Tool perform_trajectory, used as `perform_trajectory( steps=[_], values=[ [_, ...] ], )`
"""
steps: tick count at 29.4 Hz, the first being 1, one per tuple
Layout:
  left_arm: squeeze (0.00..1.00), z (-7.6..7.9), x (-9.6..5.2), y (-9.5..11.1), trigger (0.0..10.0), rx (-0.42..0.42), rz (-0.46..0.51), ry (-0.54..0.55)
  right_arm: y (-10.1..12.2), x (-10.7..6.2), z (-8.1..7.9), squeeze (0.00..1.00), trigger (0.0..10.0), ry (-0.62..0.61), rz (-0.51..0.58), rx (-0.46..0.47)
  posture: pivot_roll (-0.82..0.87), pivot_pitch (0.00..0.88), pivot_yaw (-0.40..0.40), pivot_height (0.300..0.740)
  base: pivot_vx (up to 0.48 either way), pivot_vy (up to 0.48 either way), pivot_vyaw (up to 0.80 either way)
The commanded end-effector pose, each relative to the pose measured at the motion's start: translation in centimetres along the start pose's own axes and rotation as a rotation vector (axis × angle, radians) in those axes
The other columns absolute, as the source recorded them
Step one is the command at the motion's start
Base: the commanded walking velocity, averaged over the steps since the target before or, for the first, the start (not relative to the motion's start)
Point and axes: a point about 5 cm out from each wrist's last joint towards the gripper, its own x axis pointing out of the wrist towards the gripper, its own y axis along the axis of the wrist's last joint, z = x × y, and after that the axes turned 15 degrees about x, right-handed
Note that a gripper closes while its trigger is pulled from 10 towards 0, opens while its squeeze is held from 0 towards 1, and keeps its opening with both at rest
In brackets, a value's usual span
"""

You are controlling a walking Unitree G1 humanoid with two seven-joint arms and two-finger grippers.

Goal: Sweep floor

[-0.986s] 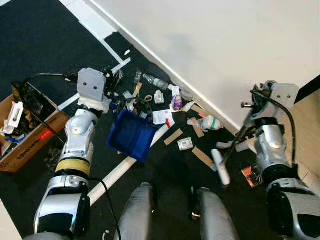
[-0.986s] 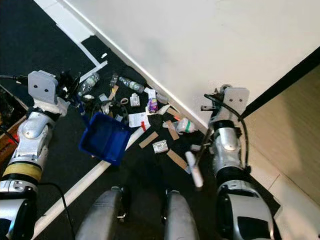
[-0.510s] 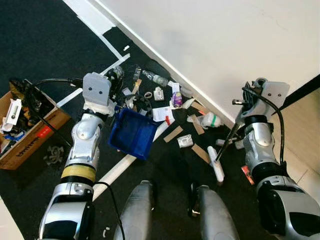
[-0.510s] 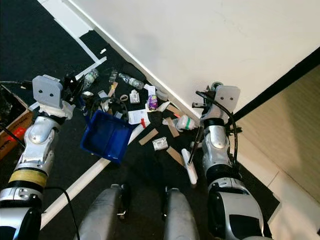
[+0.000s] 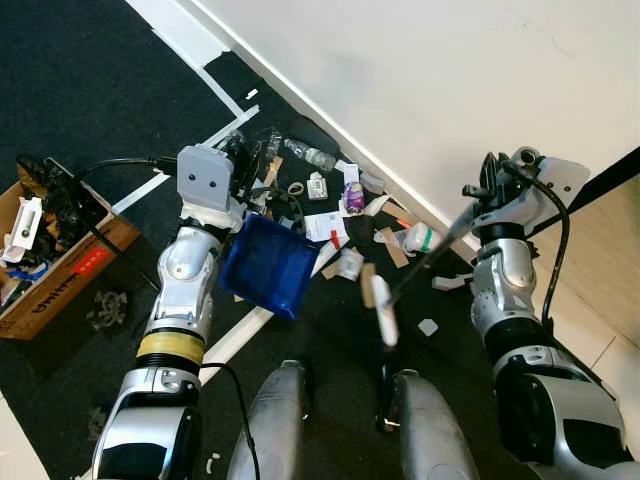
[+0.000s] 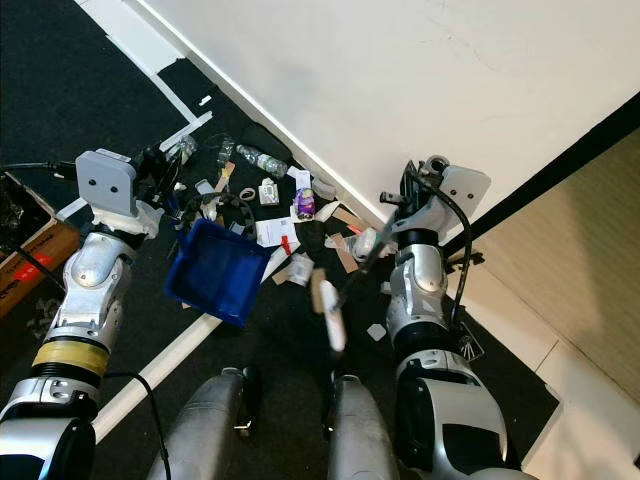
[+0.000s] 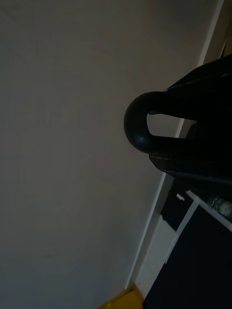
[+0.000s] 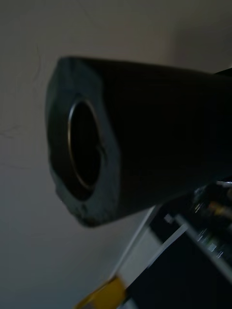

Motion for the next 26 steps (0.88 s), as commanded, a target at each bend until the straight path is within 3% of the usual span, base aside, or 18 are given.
perform_trajectory(
  steps=[1,14,21,26],
  values=[
    [0.0,1.6,-0.6,-0.9,10.0,-0.084,-0.042,-0.028,0.3,0.3,-0.8,0.0,10.0,0.018,0.038,0.071,0.16,0.326,-0.004,0.74,0.0,0.0,0.0],
    [0.0,1.7,-0.5,-1.0,10.0,-0.095,-0.047,-0.014,0.6,1.3,-2.7,0.0,10.0,0.102,0.046,0.15,0.15,0.308,-0.016,0.74,0.0,0.0,0.0],
    [0.0,2.1,-0.6,-1.3,10.0,-0.112,-0.059,-0.007,2.2,2.3,-2.7,0.0,10.0,0.149,0.086,0.143,0.13,0.291,-0.029,0.74,0.0,0.0,0.0],
    [0.0,2.6,-0.9,-1.8,10.0,-0.132,-0.076,-0.003,4.6,3.4,-2.4,0.0,10.0,0.148,0.165,0.176,0.12,0.278,-0.035,0.74,0.0,0.0,0.0]
  ],
)
